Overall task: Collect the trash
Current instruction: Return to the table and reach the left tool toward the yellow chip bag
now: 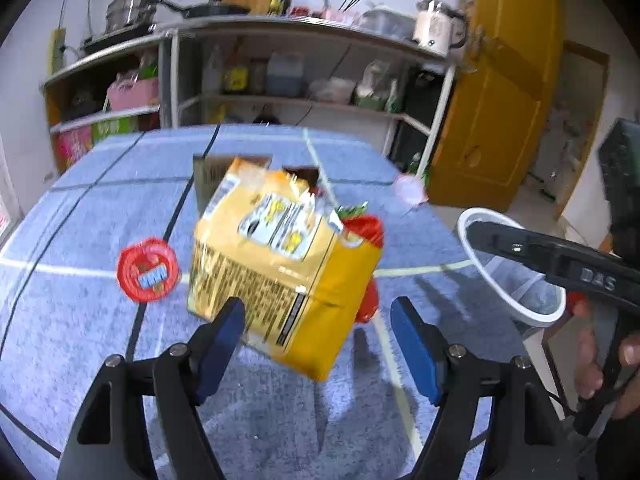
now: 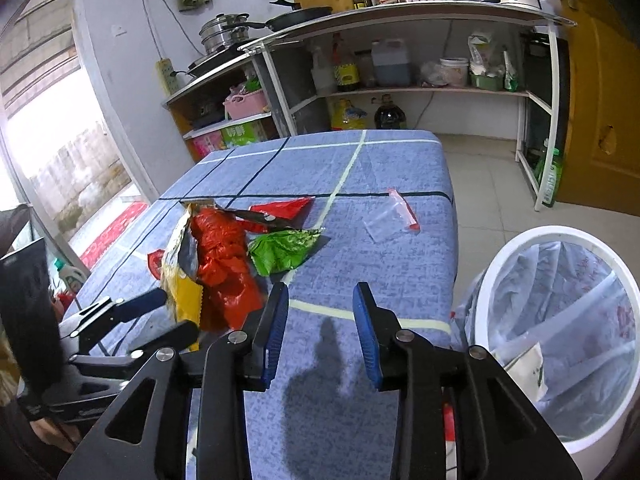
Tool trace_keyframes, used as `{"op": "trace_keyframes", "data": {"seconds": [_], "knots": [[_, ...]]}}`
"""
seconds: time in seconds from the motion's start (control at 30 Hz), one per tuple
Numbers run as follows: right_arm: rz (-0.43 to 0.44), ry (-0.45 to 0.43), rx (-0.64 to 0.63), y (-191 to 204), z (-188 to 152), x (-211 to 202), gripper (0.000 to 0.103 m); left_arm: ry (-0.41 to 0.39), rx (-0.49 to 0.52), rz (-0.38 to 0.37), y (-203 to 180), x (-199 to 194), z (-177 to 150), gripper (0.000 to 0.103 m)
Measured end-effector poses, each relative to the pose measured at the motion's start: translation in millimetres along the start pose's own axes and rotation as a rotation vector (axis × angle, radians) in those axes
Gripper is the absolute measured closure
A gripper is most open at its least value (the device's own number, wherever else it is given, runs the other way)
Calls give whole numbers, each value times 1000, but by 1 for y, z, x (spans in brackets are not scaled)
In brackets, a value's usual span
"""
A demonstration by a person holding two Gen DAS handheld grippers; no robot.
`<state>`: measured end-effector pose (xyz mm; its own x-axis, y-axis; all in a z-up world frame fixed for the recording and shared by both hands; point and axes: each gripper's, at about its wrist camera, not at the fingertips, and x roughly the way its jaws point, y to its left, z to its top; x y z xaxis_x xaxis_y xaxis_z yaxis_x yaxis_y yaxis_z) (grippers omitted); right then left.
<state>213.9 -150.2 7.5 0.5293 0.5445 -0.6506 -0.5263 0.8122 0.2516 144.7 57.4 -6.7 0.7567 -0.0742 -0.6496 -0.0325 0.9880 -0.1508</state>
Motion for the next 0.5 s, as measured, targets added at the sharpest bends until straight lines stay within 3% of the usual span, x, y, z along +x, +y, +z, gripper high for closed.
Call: {"op": "trace_keyframes", "data": {"seconds": [0.1, 0.17, 0.33, 0.37, 0.43, 0.5], "knots": [[-1, 10, 1, -1, -2, 1, 68, 26, 8, 50, -3, 5, -1, 26], [4, 13, 1, 0, -1, 2, 68, 36, 4, 67, -2, 7, -2, 32], [24, 13, -16, 9, 1, 5, 68, 50, -50, 53, 14, 7, -5, 77], [30, 16, -21, 12, 2, 6, 68, 46, -53, 47, 15, 6, -6, 81], [49, 22, -28, 18, 3, 10, 68, 26, -49, 56, 17, 0, -8, 103], [65, 25, -37, 24, 5, 12, 68, 10, -57, 58, 22, -4, -8, 103]]}}
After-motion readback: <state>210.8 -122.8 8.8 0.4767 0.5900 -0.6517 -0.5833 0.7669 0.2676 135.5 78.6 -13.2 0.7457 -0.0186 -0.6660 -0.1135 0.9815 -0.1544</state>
